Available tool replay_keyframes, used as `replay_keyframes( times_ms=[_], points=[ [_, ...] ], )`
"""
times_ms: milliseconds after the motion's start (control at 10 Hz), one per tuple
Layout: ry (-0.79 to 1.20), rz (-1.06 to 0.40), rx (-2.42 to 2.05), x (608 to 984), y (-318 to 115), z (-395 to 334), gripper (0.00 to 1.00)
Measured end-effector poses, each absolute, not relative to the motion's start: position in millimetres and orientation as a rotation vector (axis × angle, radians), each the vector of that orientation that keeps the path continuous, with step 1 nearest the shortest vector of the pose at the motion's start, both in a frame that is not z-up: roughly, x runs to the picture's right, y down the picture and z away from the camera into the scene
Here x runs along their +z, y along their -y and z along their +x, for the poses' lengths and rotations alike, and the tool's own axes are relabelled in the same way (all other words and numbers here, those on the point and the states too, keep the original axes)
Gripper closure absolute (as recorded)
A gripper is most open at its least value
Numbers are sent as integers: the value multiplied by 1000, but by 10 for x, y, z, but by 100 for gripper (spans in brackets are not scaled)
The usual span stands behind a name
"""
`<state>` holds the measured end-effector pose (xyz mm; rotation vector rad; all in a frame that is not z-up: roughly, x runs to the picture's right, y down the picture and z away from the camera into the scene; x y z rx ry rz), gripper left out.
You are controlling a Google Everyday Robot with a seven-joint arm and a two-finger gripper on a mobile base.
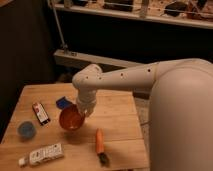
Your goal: Pick up the ceramic bowl
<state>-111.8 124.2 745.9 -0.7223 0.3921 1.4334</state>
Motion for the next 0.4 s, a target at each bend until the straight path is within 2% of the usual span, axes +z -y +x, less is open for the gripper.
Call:
replay_keyframes(
  times_ms=[400],
  points=[
    [-374,-733,1433,7425,-1235,-1121,100]
  ],
)
